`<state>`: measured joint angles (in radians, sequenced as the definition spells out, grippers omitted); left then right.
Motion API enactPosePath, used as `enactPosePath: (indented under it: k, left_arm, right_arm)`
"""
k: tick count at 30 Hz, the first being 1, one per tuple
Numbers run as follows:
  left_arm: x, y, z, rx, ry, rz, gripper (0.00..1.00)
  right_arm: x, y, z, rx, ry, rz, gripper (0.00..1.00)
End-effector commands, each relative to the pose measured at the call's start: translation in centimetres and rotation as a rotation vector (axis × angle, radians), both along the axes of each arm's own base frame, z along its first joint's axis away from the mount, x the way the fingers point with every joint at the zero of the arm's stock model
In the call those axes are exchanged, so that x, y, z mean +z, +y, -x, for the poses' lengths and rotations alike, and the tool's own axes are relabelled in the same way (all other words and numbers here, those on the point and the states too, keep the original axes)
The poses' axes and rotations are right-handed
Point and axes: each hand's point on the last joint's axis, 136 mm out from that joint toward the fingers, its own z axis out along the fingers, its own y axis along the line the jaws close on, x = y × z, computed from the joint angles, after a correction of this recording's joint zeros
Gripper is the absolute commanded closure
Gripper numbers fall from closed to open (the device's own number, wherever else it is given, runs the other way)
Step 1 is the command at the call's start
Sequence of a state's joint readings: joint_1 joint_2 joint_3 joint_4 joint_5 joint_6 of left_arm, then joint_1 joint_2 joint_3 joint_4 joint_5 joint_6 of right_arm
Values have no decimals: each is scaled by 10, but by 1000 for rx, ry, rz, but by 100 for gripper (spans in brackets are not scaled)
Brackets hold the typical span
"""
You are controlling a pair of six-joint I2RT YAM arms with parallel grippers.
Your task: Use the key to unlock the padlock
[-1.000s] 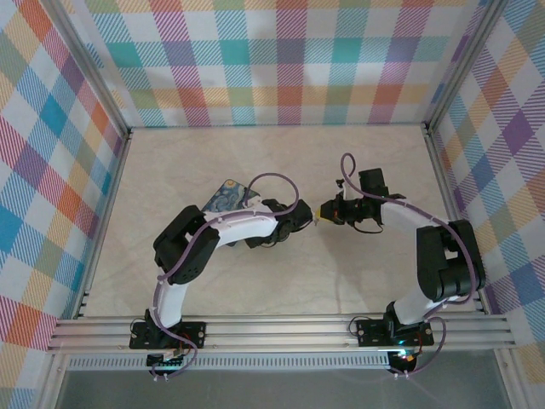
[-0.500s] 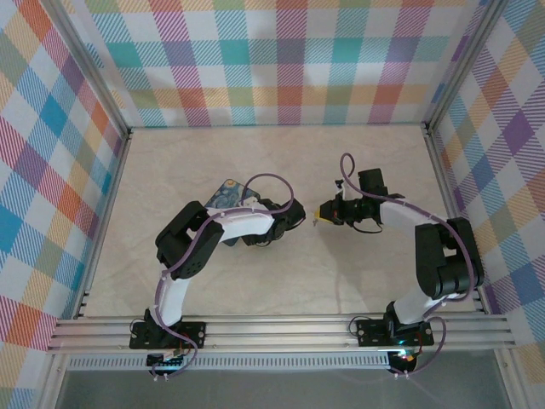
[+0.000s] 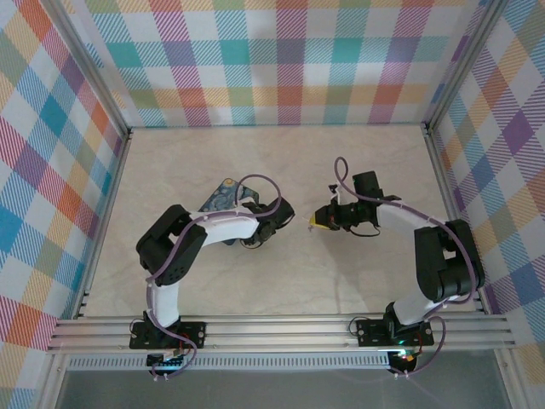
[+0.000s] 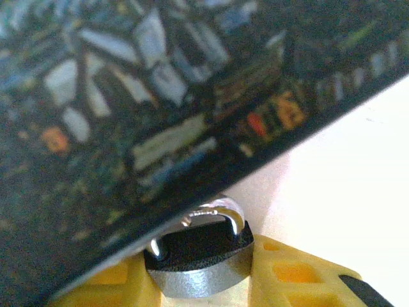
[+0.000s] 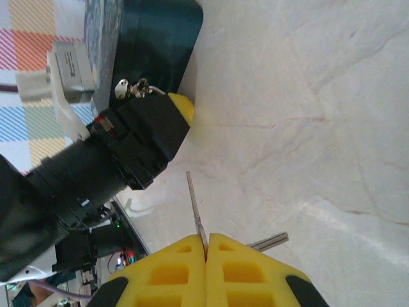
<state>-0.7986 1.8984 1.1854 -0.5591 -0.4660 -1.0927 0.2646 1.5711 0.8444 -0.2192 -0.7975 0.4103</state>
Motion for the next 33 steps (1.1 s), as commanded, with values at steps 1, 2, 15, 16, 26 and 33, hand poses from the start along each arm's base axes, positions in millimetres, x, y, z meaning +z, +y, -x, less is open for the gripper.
enactPosePath:
  k: [1, 2, 15, 16, 26, 33]
  left_arm:
    - [23, -17, 6, -110, 65, 131, 75]
    - [28, -23, 6, -124, 87, 188, 75]
    - [82, -44, 9, -46, 221, 768, 77]
    - [85, -45, 8, -33, 221, 805, 78]
    - [108, -42, 8, -5, 211, 949, 78]
    - [102, -32, 8, 18, 218, 971, 79]
  right_arm:
    - [6, 7, 14, 32, 11, -25, 100]
    - [9, 12, 18, 52, 2, -41, 100]
    - [37, 84, 25, 117, -131, -132, 100]
    - [38, 87, 22, 101, -138, -137, 100]
    - [25, 95, 7, 30, -110, -88, 100]
    - [23, 102, 8, 6, -98, -106, 100]
